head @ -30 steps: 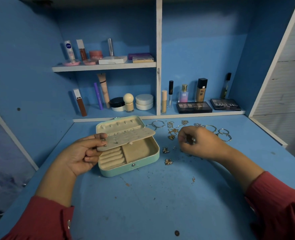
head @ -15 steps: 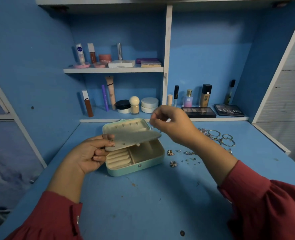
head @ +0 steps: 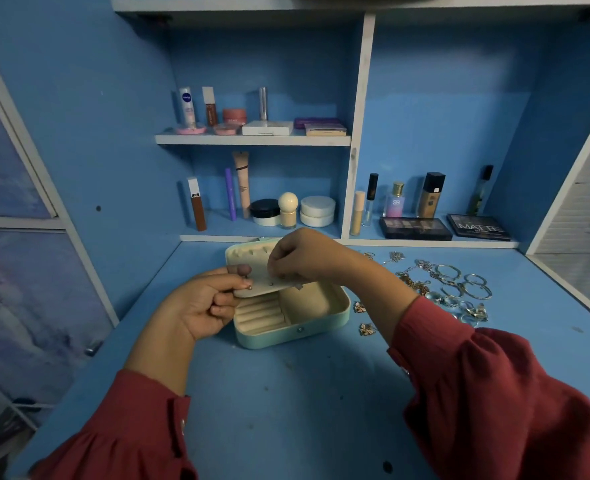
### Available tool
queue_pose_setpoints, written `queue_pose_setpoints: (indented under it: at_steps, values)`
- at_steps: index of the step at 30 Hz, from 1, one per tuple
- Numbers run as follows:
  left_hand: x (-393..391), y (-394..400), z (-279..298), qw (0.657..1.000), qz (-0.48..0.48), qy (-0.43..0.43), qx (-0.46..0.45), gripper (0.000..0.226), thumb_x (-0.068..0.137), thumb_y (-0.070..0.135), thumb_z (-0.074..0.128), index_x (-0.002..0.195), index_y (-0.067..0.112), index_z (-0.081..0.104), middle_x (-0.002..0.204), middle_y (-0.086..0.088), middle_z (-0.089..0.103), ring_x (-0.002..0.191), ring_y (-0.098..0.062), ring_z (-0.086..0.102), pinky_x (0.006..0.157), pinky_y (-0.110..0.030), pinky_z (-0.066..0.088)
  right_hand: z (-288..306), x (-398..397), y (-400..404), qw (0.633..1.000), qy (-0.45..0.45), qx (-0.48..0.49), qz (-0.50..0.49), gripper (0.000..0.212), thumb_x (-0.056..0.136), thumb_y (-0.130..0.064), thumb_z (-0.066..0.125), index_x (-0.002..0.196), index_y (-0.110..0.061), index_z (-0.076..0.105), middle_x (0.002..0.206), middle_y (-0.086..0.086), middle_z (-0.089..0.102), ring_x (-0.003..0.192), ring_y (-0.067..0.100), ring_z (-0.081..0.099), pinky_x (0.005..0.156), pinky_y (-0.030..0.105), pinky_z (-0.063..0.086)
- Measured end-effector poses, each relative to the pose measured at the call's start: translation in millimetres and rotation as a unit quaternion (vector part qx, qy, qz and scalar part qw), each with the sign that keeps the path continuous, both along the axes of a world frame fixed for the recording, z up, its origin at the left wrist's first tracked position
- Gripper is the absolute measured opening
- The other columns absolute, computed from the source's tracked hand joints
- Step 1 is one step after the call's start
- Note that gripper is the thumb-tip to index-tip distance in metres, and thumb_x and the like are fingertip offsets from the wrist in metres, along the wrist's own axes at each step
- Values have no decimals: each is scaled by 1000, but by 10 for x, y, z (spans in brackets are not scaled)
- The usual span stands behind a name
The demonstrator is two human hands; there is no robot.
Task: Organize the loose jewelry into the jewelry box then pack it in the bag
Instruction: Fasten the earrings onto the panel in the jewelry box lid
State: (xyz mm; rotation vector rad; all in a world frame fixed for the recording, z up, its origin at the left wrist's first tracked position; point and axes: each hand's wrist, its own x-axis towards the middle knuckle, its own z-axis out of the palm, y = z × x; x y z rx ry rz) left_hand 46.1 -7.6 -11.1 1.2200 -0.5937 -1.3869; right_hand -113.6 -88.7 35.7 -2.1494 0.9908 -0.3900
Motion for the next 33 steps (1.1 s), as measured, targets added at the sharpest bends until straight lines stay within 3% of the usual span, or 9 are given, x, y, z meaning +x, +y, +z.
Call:
queue_pose_setpoints:
  at_steps: [5,15,22,29,33]
  values:
    - [4,-3,-10,1000,-2,1,-2,25,89,-9,46,84,12,58,46,6,39,26,0,26,27,-10,18,-47,-22,-29,1000,-3,-12,8,4,83,-14,69,84,-16,72,65,-9,63,55,3,55,60,18,50]
    - [7,-5,-10,1000,-5,-2,-1,25,88,-9,46,85,12,58,46,6,38,26,0,26,27,-10,19,-84,-9,-49,1000,-14,-15,6,4,84,-16,69,85,-17,73,68,-8,65,53,2,56,51,14,46]
    - [4,0,-6,1000,-8,-6,-2,25,89,-10,45,84,12,58,44,6,38,26,0,26,27,-10,19,-95,2,-52,999,-7,-30,13,3,83,-20,70,85,-22,72,73,-12,64,62,2,57,48,9,42]
    - [9,1,-8,1000,-11,-3,-3,25,89,-9,46,84,11,58,43,6,38,26,0,27,26,-11,19,-171,-4,-57,997,-12,-72,28,4,82,-20,70,84,-23,71,80,-11,67,75,5,60,65,19,49]
    - [10,3,-6,1000,-14,-1,-3,25,89,-9,45,84,12,58,43,7,39,26,0,27,26,-10,19,-161,-12,-62,997,-29,-70,21,4,88,-20,64,87,-21,68,85,-7,66,70,5,57,58,16,45]
